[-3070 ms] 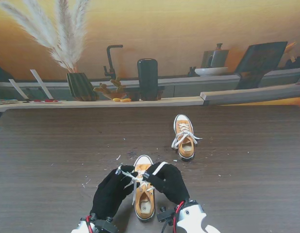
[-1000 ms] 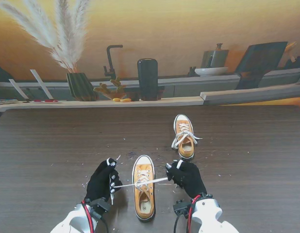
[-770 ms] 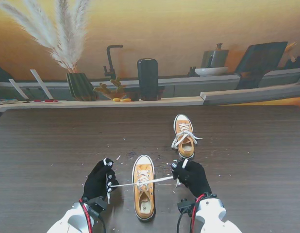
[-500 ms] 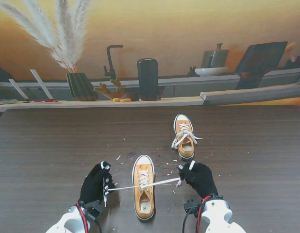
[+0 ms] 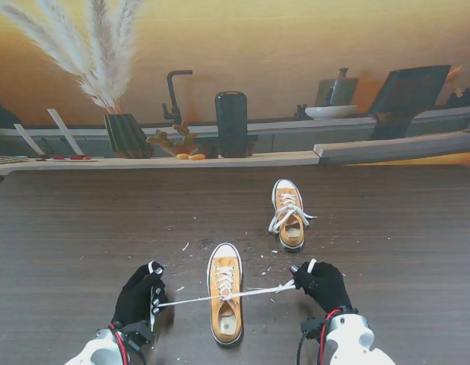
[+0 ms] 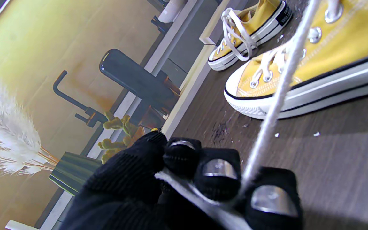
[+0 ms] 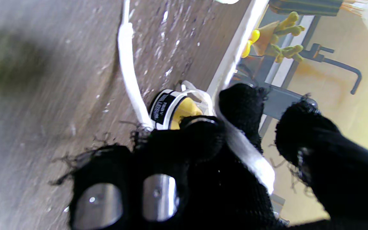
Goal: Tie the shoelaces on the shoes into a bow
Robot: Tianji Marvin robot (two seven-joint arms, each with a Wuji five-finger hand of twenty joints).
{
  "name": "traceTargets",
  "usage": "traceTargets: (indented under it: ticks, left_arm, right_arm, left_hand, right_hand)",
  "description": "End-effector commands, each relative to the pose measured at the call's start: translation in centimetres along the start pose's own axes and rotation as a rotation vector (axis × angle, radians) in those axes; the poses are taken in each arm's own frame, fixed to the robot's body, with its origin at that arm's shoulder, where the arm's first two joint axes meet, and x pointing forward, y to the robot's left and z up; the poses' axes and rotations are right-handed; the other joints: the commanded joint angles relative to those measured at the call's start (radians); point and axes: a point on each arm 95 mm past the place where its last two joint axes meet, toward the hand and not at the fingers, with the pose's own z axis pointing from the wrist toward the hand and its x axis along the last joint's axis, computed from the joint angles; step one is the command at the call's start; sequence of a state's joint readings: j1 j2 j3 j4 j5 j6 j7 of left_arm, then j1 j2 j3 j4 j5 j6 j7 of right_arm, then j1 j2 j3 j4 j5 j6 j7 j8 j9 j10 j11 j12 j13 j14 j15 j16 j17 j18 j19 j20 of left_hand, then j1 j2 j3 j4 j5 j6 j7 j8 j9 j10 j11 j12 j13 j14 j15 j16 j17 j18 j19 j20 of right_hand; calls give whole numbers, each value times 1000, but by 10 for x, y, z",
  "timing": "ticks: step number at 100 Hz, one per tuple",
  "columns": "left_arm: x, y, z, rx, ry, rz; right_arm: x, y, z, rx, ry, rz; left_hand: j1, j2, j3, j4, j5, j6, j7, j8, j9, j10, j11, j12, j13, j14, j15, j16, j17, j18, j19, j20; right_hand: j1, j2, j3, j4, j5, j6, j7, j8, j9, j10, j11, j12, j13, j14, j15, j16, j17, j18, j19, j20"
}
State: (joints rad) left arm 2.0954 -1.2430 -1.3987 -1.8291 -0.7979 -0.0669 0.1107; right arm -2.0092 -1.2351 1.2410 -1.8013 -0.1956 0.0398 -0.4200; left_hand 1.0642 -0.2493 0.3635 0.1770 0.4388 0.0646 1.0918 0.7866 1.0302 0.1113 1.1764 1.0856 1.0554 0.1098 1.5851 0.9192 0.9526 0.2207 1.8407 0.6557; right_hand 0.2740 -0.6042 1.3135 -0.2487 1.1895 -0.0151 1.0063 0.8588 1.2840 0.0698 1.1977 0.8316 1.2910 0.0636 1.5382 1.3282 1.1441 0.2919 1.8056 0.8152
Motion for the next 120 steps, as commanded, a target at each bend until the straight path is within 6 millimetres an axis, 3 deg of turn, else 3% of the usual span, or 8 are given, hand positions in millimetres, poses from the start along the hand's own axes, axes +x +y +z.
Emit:
traceTargets:
  ticks: [1, 56, 60, 72, 84, 89, 101, 120]
  left_arm:
    - [-1, -4, -3, -3, -12, 12]
    - [1, -18, -10, 64, -29, 88]
    - [1, -18, -9, 63, -18, 93]
    - [2, -21, -8, 70, 27, 150]
    - [4, -25, -7, 99, 73, 303]
    - [5, -27, -7, 114, 94, 383]
    - [12, -33, -9, 121, 117, 586]
    - [21, -44, -14, 102, 103, 835]
  right_arm:
    - [-8, 2, 2, 0, -23, -20]
    - [-26, 4, 5, -43, -82, -96]
    - [-26, 4, 5, -44, -81, -94]
    - [-23, 6, 4, -51, -64, -90]
    - [-20, 8, 4, -75, -32, -91]
    - [-20, 10, 4, -80, -22, -113]
    - [-19, 15, 2, -84, -2, -169]
    - [-17, 21, -2, -55, 8, -210]
  left_hand:
    - [45, -7, -1, 13, 31, -112, 92, 21, 16, 66, 43, 9, 28, -74, 38, -22, 7, -110, 186, 16]
    - [62, -4, -17, 15, 35, -92, 87, 17, 19, 77, 50, 11, 27, -74, 42, -25, 8, -114, 185, 14]
    - [63, -3, -26, 13, 34, -96, 77, 7, 5, 76, 30, 6, -2, -47, 21, -24, -39, -90, 154, 25]
    - [-13, -35, -17, -51, 11, -104, -89, -88, -169, 90, -206, -41, -300, 116, -301, 4, -456, 51, -274, 298]
    - [-159, -12, -81, -86, -60, -93, -320, -205, -408, 43, -526, -260, -600, 108, -721, -128, -850, 16, -601, 223]
    - [-207, 30, -97, -76, -57, -74, -420, -247, -469, 41, -614, -339, -658, 106, -838, -174, -909, 10, -714, 162]
    - [-255, 115, -200, -54, -67, -39, -621, -361, -571, 16, -761, -483, -745, 100, -1046, -253, -965, 7, -911, 107]
    - [-278, 137, -266, -50, -79, -17, -782, -473, -628, 16, -882, -594, -779, 97, -1160, -282, -978, 3, -1031, 110]
  right_hand:
    - [16, -15, 36, -27, 16, 30, 32, -17, 71, 147, 15, -9, 23, -215, 40, -22, 30, -29, 144, 13]
    - [15, -12, 33, -27, 13, 28, 31, -20, 68, 147, 13, -14, 22, -201, 35, -24, 27, -5, 127, 14]
    - [15, -13, 30, -28, 8, 28, 29, -21, 67, 151, 12, -14, 22, -201, 35, -24, 27, -3, 124, 13]
    - [26, 23, -24, -23, -12, 9, 4, -38, 42, 144, -4, -23, 15, -132, -8, -19, 19, 50, 76, -7]
    - [90, 47, -135, -40, -111, -26, -45, -211, -102, 155, -66, -42, -12, 78, -282, 74, -149, 169, -104, -9]
    - [61, 26, -144, -49, -185, -42, -89, -291, -201, 150, -78, -47, -74, 108, -415, 177, -287, 160, -163, 19]
    - [26, 76, -213, -10, -307, -63, -253, -372, -397, 165, -107, -77, -252, 120, -544, 222, -536, 127, -255, 35]
    - [27, 93, -262, 9, -440, -189, -349, -440, -456, 164, -113, -99, -320, 99, -549, 242, -595, 107, -275, 41]
